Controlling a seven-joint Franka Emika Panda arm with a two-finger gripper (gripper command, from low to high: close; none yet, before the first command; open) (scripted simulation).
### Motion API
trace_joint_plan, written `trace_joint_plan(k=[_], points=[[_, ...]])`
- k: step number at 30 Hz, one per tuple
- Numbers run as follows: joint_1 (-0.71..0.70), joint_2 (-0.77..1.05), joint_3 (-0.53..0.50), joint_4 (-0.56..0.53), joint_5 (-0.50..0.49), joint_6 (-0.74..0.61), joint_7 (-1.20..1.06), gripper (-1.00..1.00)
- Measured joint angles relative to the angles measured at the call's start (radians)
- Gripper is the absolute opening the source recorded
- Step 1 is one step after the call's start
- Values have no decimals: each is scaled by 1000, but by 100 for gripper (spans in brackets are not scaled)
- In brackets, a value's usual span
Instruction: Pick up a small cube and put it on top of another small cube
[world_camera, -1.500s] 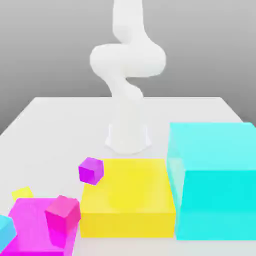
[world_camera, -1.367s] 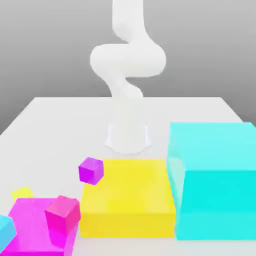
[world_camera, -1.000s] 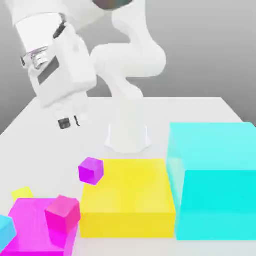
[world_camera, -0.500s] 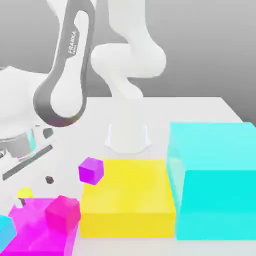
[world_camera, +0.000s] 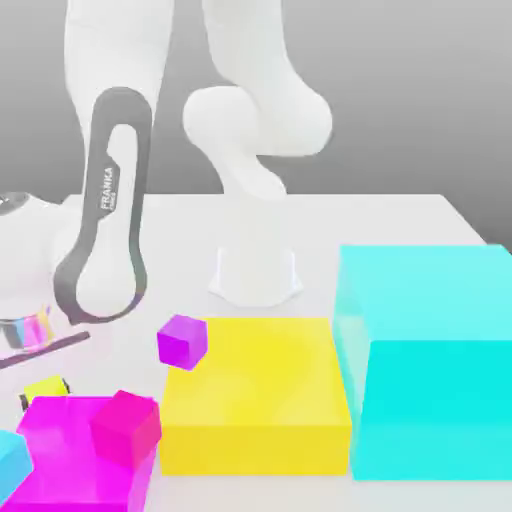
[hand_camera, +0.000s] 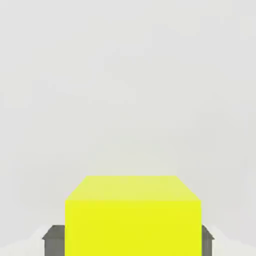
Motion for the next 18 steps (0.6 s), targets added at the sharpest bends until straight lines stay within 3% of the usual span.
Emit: trace_joint_plan(k=[2,10,18], points=[[-4,5,6,1,7,3,-5,-100],[96,-188,-176,-43,-221,-118,132,-100],[136,-174,-133,229,-271,-386,181,-100]])
